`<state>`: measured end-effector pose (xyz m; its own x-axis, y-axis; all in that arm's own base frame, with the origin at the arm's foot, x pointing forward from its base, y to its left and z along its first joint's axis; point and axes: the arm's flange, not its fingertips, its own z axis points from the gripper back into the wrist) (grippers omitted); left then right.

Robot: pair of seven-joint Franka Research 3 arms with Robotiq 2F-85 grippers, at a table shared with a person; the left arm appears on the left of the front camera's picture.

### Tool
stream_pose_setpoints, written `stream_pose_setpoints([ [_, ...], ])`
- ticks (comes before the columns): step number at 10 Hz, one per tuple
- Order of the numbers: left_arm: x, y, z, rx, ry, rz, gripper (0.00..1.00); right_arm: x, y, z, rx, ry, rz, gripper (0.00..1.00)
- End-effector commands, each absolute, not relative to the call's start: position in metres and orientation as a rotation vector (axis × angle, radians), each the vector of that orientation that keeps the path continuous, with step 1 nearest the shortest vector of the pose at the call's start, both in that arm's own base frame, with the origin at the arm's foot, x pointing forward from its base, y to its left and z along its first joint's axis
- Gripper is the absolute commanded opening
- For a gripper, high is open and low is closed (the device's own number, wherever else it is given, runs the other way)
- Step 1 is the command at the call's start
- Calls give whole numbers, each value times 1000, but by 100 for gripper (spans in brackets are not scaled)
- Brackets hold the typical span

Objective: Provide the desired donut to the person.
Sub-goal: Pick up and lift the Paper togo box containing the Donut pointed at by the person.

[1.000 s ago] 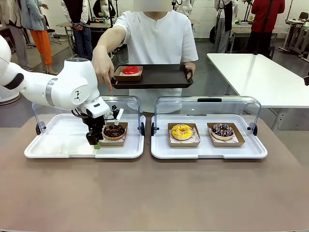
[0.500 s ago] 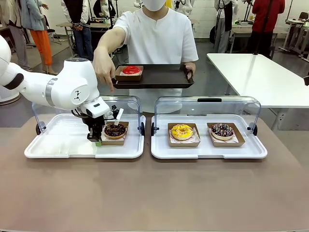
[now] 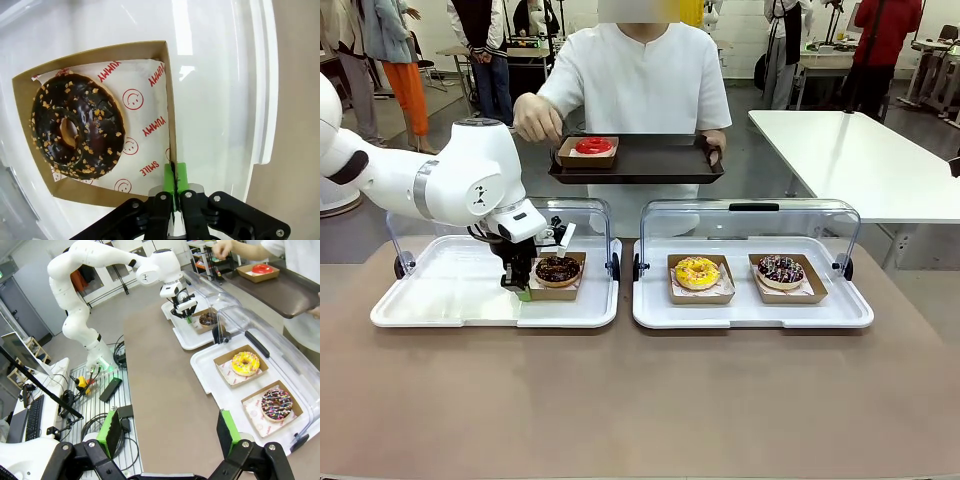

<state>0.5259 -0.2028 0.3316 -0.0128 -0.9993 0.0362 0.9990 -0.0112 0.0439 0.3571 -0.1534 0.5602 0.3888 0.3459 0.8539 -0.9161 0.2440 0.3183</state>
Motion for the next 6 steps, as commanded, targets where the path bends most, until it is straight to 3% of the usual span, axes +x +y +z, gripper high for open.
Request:
stream_pose_setpoints([
  [1, 503, -205, 356, -21, -8, -1624, 0, 358, -153, 560, 959, -754, 981, 100],
  [6, 385, -222, 499, -44, 78, -1619, 0, 358, -153, 560, 959, -754, 981, 100],
])
